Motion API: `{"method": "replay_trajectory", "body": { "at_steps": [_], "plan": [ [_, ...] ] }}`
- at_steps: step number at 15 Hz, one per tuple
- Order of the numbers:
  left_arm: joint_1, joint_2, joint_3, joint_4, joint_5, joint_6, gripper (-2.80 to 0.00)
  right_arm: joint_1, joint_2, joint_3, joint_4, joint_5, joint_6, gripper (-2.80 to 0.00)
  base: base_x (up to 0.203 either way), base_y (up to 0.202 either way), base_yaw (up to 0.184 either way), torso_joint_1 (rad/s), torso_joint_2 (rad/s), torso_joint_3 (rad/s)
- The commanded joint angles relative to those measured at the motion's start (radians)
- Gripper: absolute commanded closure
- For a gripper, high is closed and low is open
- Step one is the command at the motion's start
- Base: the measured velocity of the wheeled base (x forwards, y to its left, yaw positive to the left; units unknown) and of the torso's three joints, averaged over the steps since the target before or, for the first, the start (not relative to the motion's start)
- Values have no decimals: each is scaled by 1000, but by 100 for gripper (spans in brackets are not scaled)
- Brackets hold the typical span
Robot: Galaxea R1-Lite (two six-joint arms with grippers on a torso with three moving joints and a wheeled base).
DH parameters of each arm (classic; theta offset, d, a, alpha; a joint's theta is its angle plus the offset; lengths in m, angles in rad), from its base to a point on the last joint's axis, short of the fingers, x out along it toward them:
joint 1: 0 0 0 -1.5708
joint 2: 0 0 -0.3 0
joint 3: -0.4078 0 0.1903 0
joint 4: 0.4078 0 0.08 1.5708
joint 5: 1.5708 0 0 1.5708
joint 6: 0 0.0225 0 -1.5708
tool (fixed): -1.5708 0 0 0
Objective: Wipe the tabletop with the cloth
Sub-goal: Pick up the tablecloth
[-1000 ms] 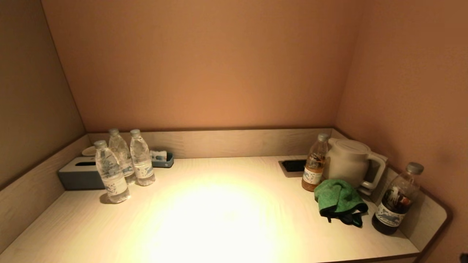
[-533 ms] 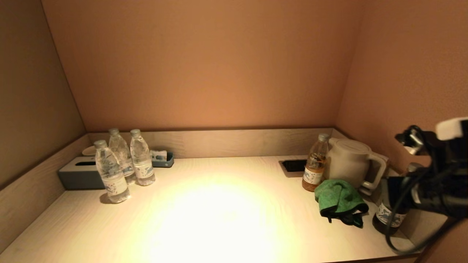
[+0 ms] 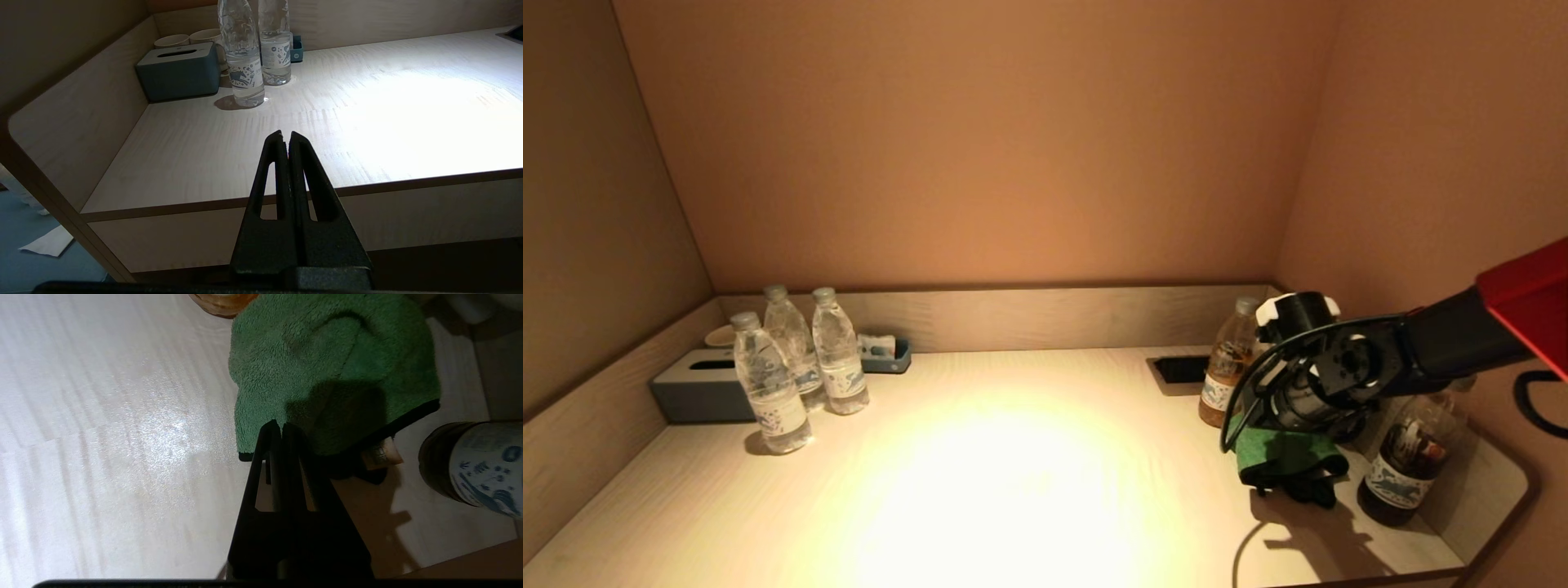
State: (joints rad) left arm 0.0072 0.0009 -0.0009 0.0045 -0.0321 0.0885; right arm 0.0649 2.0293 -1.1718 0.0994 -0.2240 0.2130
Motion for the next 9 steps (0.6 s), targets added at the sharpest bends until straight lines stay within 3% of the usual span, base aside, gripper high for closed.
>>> {"method": "replay_trajectory", "body": {
  "at_steps": [1,9],
  "plan": [
    [0,1,-1,0,0,0,0,5,101,-16,0,-11,38,0,0,0,0,0,0,0],
    [0,1,1,0,0,0,0,-20,108,-17,-19,-12,36,0,0,0,0,0,0,0]
  ]
}}
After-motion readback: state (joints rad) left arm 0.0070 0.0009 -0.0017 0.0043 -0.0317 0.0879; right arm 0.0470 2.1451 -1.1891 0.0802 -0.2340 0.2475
